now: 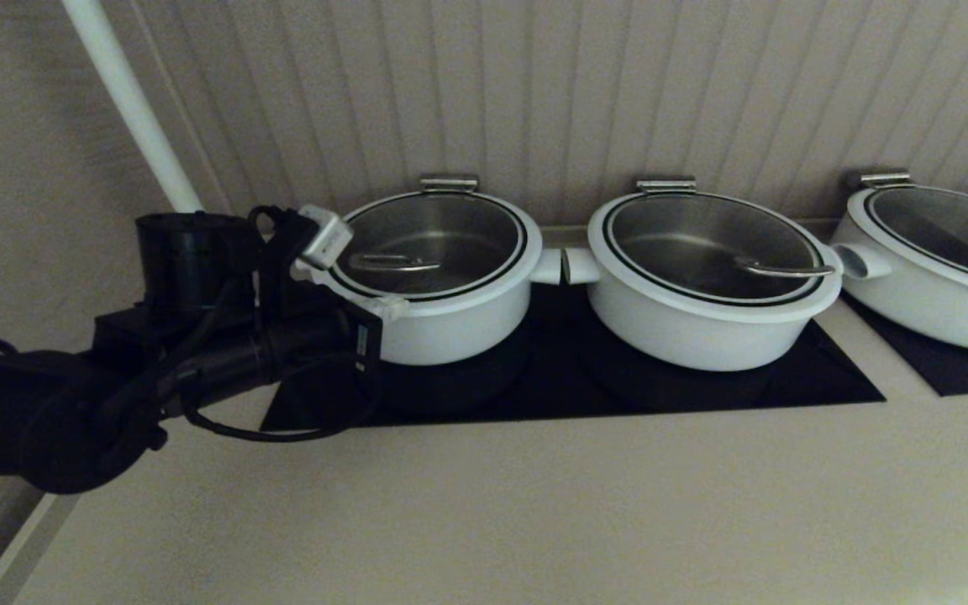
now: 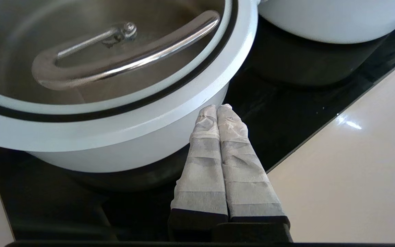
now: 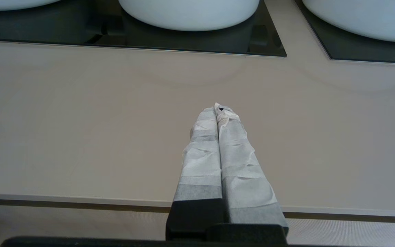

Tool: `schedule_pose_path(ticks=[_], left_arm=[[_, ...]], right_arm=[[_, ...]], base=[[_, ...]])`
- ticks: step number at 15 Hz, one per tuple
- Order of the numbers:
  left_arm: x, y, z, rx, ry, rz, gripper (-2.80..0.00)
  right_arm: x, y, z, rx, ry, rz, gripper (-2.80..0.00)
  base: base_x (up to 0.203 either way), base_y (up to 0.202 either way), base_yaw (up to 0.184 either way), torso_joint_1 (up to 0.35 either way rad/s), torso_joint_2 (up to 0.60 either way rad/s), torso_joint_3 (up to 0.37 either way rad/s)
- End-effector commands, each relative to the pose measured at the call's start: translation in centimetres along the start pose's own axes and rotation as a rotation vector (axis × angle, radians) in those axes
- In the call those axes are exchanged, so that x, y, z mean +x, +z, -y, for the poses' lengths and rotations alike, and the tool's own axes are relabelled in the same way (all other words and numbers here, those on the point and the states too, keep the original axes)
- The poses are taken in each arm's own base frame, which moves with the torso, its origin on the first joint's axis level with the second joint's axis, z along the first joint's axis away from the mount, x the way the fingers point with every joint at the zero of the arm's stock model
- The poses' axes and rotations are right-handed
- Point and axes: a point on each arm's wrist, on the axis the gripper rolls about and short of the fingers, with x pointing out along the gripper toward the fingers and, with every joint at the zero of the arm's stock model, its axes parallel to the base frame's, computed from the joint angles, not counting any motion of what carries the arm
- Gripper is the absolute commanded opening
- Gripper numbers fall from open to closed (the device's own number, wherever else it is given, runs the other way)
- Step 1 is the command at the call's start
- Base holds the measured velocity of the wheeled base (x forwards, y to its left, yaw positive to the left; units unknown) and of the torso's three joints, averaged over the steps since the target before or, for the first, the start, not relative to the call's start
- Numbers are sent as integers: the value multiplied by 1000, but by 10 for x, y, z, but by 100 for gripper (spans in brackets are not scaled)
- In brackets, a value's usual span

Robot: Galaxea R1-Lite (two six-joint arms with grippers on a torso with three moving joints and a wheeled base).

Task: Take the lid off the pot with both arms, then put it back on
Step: Open the food pot lid a small opening with the left arm

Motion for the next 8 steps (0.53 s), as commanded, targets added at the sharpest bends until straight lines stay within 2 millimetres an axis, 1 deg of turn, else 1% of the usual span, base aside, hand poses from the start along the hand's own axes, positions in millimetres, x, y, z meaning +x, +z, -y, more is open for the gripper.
schedule_pose_path(ticks=[1, 8], left_arm=[[2, -2, 0, 0, -1, -4, -280], [2, 0, -1, 2, 4, 2, -280]], right_arm=[[0, 0, 0, -1, 1, -1, -280], [0, 0, 0, -1, 2, -2, -280]], base=[[0, 0, 0, 0, 0, 0], [0, 0, 0, 0, 0, 0]])
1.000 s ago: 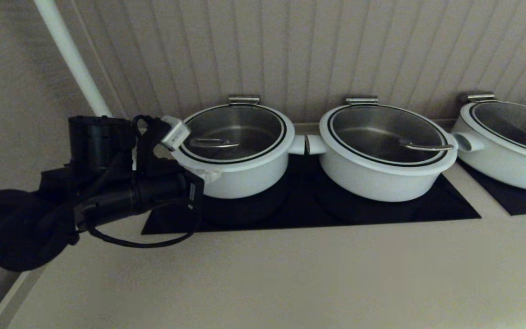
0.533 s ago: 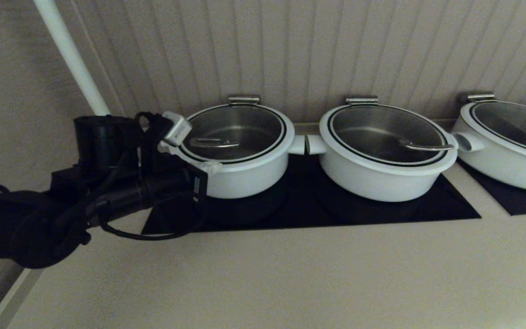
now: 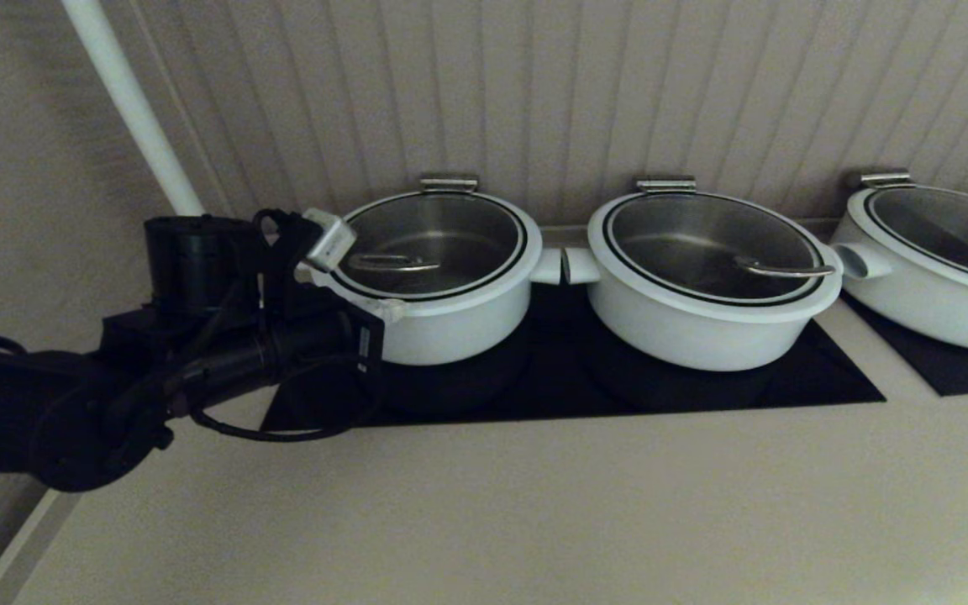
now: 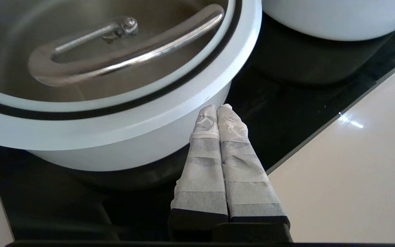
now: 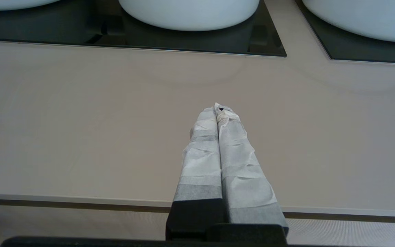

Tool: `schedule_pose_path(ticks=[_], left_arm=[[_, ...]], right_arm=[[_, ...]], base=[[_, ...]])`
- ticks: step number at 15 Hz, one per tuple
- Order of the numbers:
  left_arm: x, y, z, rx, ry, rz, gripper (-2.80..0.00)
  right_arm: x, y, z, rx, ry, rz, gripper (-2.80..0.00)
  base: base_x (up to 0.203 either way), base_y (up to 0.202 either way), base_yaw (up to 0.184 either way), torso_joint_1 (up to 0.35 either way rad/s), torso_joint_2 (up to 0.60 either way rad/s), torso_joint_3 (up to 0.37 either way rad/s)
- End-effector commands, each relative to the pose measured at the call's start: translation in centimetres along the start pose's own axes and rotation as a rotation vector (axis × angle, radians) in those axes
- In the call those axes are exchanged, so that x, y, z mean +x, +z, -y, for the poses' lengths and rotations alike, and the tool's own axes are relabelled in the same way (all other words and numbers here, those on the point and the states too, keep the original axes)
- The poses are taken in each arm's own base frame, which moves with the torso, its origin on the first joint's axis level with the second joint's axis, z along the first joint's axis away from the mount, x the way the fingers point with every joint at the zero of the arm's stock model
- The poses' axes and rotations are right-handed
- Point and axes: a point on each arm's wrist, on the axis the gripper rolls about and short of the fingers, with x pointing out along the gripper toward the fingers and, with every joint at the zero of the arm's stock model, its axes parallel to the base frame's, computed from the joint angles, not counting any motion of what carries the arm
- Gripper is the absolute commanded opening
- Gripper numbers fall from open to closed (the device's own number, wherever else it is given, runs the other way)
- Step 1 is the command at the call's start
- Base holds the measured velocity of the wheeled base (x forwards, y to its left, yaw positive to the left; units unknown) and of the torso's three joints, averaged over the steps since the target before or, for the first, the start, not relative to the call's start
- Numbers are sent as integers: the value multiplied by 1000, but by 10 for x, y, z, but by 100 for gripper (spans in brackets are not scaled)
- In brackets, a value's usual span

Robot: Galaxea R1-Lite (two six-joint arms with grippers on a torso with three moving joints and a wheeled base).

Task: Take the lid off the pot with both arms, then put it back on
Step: Open the food pot lid a small opening with the left arm

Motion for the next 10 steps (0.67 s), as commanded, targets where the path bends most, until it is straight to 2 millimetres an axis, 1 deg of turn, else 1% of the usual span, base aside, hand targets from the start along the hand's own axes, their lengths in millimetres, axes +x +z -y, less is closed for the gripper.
schedule_pose_path(ticks=[1, 5, 10], left_arm=[[0, 4, 0, 4, 0, 15, -280], [4, 10, -2, 6, 28, 34, -280], [7, 9, -3, 7, 31, 30, -280]], right_arm=[[0, 0, 0, 0, 0, -2, -280], [0, 0, 0, 0, 1, -2, -280], [0, 0, 0, 0, 0, -2, -280]], base=[[0, 0, 0, 0, 0, 0], [0, 0, 0, 0, 0, 0], [0, 0, 0, 0, 0, 0]])
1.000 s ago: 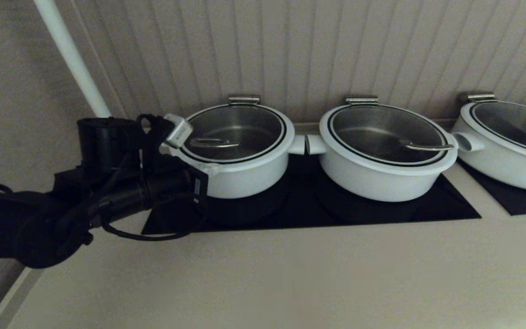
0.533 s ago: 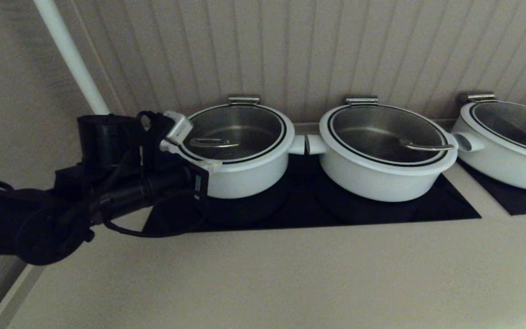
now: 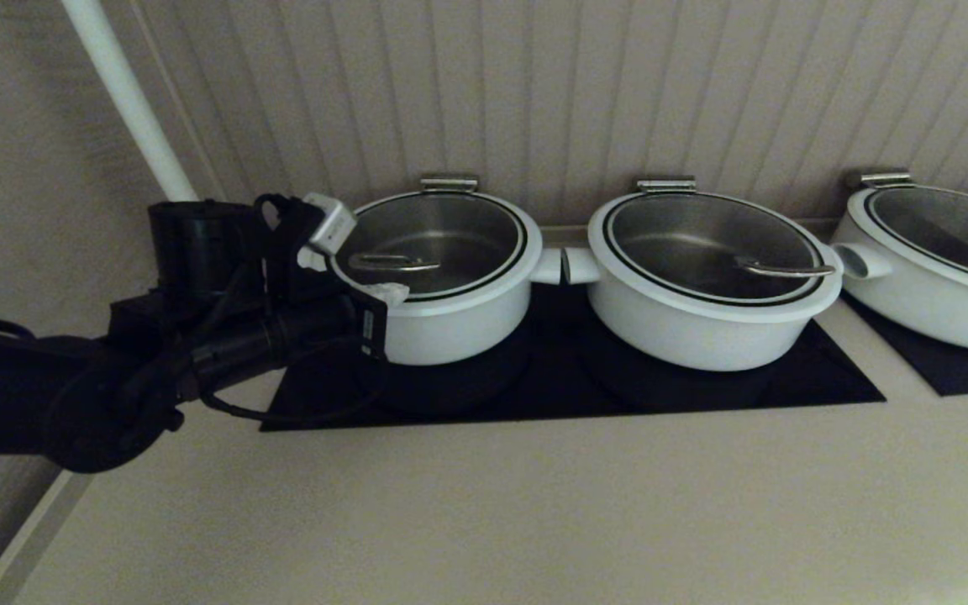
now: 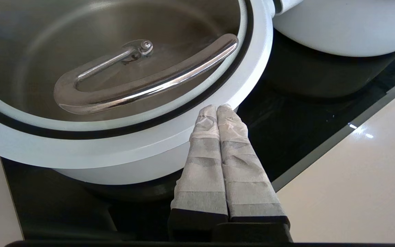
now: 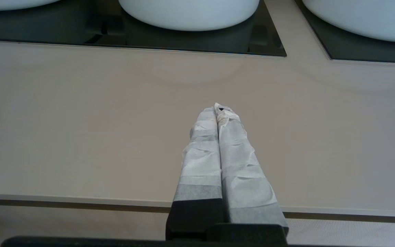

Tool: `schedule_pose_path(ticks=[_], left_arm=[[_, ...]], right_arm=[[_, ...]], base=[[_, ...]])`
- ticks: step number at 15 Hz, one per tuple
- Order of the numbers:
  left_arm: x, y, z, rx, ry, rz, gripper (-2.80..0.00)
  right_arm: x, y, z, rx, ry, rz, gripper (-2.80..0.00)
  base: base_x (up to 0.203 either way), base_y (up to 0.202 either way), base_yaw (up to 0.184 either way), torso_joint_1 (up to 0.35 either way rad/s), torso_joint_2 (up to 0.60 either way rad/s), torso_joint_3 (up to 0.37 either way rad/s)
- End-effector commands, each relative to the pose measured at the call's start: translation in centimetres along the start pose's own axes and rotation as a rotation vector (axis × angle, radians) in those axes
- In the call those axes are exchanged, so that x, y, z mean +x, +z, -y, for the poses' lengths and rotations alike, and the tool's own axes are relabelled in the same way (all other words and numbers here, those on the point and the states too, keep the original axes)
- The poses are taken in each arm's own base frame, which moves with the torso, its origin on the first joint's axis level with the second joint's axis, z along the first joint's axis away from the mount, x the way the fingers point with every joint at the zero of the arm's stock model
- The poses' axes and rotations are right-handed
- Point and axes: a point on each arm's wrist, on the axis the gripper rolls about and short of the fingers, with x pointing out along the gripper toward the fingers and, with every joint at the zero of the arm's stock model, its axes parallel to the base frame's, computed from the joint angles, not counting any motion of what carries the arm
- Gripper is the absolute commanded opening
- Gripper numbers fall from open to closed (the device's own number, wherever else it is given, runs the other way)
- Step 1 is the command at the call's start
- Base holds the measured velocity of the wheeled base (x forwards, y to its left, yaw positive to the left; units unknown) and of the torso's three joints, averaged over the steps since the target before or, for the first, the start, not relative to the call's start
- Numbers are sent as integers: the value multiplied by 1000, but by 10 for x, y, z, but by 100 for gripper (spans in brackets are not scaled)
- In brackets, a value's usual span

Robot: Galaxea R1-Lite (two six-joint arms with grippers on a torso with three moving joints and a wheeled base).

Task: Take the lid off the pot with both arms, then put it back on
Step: Open the food pot lid a small opening with the left arm

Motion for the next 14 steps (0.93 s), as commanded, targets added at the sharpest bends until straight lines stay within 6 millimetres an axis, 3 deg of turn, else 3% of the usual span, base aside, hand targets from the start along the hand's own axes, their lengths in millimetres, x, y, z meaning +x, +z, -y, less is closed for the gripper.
schedule_pose_path(ticks=[1, 14], left_arm=[[1, 0, 0, 1, 0, 3, -280], [7, 1, -17, -2, 62, 42, -280]], right_arm=[[0, 0, 0, -1, 0, 0, -280], [0, 0, 0, -1, 1, -1, -280]], base=[[0, 0, 0, 0, 0, 0], [0, 0, 0, 0, 0, 0]])
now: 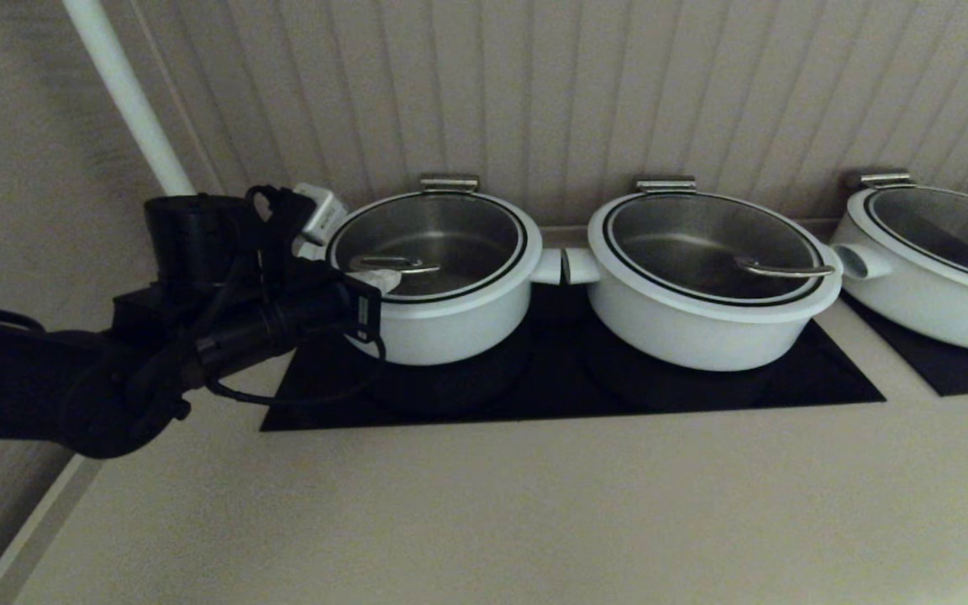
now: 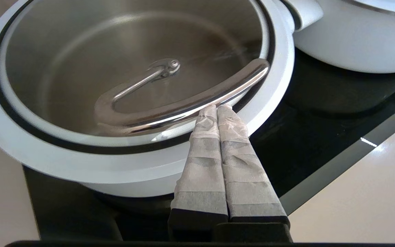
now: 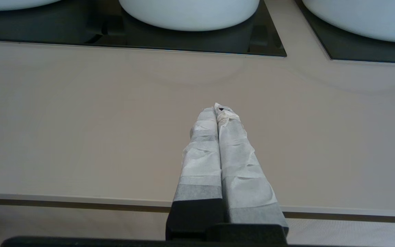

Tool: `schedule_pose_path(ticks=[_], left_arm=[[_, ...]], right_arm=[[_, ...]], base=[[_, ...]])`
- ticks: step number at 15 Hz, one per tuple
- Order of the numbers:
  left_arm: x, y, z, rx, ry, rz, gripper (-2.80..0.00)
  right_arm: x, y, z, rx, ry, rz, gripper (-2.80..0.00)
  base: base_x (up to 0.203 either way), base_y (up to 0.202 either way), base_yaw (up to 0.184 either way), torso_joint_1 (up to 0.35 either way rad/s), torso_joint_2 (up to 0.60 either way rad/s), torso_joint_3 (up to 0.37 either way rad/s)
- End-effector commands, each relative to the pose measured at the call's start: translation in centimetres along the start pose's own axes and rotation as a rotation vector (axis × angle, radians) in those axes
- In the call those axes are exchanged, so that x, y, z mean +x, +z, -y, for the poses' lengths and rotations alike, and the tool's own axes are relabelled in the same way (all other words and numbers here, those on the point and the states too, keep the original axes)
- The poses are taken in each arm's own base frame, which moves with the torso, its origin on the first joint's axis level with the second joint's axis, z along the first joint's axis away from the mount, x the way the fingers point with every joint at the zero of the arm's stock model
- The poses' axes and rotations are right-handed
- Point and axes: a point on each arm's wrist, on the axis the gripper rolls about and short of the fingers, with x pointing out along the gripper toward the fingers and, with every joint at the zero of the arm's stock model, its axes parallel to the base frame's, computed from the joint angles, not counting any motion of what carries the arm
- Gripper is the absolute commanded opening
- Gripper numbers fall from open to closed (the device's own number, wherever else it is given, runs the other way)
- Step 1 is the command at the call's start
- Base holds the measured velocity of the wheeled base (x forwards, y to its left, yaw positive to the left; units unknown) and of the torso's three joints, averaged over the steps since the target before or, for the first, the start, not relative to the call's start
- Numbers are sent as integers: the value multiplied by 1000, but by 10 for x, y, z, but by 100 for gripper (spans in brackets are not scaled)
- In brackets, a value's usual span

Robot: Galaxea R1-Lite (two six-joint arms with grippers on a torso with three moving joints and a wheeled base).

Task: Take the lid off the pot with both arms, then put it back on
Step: Open the food pot lid a small opening with the left arm

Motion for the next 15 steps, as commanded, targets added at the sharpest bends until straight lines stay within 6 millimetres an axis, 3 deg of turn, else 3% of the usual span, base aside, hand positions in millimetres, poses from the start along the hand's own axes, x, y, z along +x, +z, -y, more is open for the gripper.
schedule_pose_path(ticks=[1, 15], left_arm=[[0, -1, -2, -1, 7, 0, -280], [0, -20, -1, -11, -1, -65, -280]], right_arm=[[0, 0, 0, -1, -1, -1, -280], [0, 0, 0, -1, 1, -1, -280]], base=[[0, 0, 0, 0, 0, 0], [0, 0, 0, 0, 0, 0]])
